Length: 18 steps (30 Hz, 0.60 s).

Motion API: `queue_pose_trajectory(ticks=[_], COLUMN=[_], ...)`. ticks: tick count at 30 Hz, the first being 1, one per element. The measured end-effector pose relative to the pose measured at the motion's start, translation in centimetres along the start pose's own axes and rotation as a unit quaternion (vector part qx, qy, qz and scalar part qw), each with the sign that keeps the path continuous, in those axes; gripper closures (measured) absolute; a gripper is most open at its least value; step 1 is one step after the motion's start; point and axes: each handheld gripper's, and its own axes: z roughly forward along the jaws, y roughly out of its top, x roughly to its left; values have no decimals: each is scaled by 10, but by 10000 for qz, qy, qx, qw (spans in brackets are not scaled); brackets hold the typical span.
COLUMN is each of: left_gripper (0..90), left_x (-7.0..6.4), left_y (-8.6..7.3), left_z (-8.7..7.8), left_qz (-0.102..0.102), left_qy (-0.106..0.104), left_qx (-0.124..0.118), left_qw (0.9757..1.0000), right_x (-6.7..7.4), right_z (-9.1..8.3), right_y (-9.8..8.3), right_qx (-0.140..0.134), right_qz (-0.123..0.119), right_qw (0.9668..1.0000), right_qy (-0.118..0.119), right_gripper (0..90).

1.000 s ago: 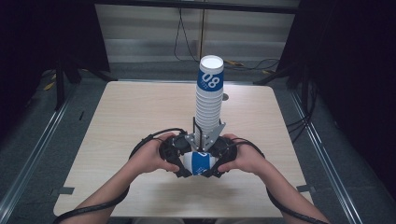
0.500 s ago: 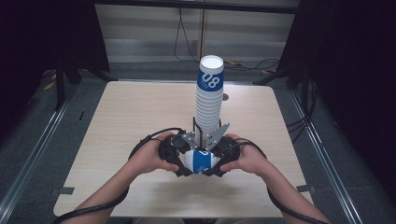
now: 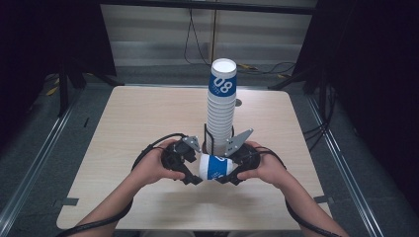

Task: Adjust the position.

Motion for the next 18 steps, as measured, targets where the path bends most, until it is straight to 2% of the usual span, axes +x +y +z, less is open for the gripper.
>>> queue_pose_trajectory(ticks=[2,4,9,14,18], left_gripper=[169,169,169,167,163], left_x=[1,2,4,5,5], left_y=[-2,-4,-7,-6,-5], left_z=[-1,-2,-5,-6,-6], left_qz=[-94,-131,-240,-271,-284], left_qy=[-5,19,-25,-24,53], left_qx=[-126,-205,-391,-534,-677], left_qw=[9999,9997,9989,9982,9973], right_x=[-1,-2,-3,-2,-2], right_z=[-1,-1,-1,2,1], right_y=[-2,-5,-11,-13,-12], right_qx=[-60,-119,-331,-388,-415], right_qz=[35,154,246,313,350], right_qw=[10000,9998,9991,9987,9985], right_qy=[-31,-66,-72,-54,-54], right_gripper=[270,269,269,268,268])
